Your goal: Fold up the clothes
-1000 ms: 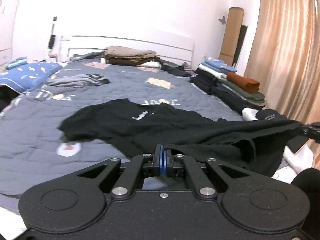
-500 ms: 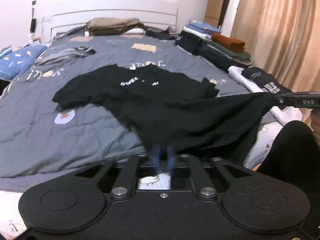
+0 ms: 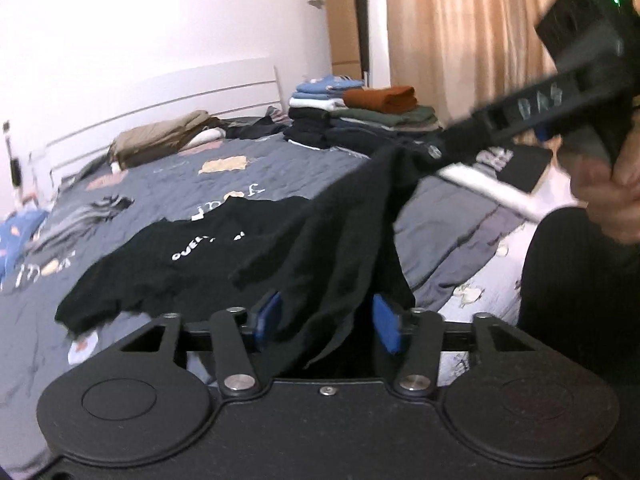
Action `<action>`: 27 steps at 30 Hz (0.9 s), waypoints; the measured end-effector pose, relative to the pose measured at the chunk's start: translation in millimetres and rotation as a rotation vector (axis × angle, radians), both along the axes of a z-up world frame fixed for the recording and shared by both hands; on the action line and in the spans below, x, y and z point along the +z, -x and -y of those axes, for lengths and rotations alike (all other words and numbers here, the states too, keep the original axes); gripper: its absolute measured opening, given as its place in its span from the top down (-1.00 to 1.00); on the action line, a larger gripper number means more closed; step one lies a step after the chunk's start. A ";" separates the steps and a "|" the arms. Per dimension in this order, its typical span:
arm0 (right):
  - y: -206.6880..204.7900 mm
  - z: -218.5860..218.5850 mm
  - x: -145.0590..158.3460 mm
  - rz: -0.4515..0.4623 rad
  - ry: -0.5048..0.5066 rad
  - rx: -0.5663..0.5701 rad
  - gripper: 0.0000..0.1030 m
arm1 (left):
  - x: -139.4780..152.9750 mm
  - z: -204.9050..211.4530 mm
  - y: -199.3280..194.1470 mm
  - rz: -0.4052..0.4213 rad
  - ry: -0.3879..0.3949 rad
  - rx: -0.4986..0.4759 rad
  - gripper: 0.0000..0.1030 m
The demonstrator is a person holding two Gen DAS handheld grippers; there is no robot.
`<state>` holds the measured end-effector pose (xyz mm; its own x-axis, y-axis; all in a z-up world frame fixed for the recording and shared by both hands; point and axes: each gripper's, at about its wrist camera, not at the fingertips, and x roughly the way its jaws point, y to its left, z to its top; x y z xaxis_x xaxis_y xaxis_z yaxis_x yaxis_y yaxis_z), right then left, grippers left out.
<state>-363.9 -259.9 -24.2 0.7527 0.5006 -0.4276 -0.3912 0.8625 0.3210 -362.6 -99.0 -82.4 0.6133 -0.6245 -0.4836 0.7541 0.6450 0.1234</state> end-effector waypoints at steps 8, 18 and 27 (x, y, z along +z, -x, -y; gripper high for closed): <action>0.6 -6.4 -4.5 0.000 0.041 0.042 0.93 | -8.0 -2.9 -24.0 -0.023 -0.018 0.067 0.97; -9.7 -15.1 -43.3 -0.100 0.078 0.115 0.54 | 30.6 -100.6 -67.1 0.025 0.043 0.391 0.97; -43.6 -16.2 -86.7 -0.209 0.073 0.031 0.23 | 42.1 -127.9 -86.0 -0.002 0.069 0.544 0.97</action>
<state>-320.4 -243.7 -110.9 0.6289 0.4839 -0.6085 -0.3494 0.8751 0.3348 -276.7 28.9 -40.3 0.8558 -0.2481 -0.4539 0.3099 0.9485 0.0660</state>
